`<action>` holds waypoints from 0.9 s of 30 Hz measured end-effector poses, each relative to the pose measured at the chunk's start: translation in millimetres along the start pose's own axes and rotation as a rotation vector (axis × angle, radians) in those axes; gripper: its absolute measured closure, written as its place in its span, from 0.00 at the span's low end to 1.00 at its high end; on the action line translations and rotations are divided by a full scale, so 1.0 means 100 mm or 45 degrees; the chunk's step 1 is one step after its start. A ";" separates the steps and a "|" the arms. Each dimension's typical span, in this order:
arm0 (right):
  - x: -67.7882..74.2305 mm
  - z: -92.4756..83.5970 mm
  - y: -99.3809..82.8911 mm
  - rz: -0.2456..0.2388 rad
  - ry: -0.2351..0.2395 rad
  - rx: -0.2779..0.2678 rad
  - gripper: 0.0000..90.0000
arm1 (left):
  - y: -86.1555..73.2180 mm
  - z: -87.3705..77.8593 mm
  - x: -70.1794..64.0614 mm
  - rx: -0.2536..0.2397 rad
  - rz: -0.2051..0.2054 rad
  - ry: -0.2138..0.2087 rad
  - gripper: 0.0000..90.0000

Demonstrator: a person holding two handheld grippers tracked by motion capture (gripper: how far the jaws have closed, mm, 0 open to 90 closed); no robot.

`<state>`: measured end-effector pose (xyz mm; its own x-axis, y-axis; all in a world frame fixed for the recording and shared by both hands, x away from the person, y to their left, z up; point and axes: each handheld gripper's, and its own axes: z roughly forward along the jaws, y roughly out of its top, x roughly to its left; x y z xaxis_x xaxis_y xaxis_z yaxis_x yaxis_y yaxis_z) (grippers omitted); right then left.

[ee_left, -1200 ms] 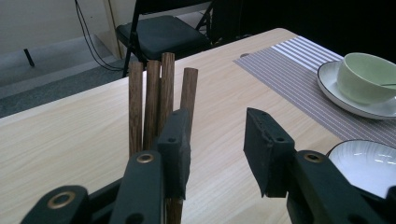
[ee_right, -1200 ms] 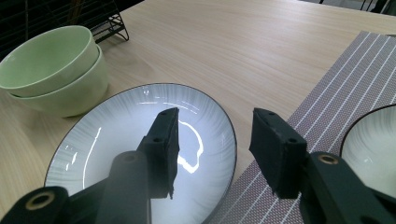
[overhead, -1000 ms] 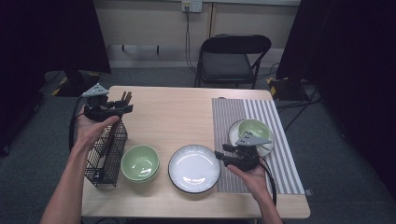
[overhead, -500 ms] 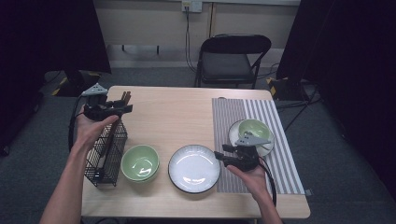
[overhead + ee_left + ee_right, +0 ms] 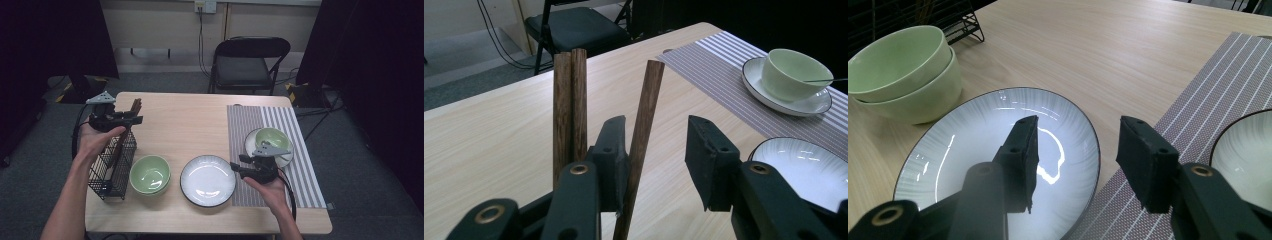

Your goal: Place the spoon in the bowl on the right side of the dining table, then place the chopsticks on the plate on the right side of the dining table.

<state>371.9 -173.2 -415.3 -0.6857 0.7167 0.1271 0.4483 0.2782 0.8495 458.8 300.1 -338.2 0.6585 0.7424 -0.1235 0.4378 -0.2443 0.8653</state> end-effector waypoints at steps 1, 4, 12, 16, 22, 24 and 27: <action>0.00 0.00 0.00 0.002 0.002 -0.004 0.57 | 0.00 0.00 0.00 0.007 -0.003 -0.010 0.68; 0.00 0.00 0.01 0.004 0.004 -0.004 0.57 | 0.00 0.01 -0.02 0.027 0.010 -0.005 0.67; 0.01 0.02 0.01 0.002 0.008 -0.007 0.57 | -0.11 0.02 0.02 0.040 -0.006 -0.007 0.68; 0.02 0.02 0.01 0.002 0.011 -0.008 0.57 | -0.14 -0.02 0.02 0.043 -0.009 -0.016 0.72; 0.04 0.02 0.00 -0.004 0.011 -0.002 0.57 | -0.14 -0.09 0.02 0.009 -0.031 -0.053 0.79; 0.05 0.02 0.00 -0.004 0.012 -0.004 0.57 | -0.14 -0.08 0.02 0.017 -0.027 -0.049 0.77; 0.04 0.01 0.00 -0.001 0.011 -0.007 0.57 | -0.15 -0.04 0.01 0.042 -0.023 -0.044 0.74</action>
<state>369.8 -169.7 -415.2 -0.6910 0.7109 0.1310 0.4447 0.2753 0.8523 450.0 307.0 -348.9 0.6708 0.7251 -0.1559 0.4691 -0.2520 0.8464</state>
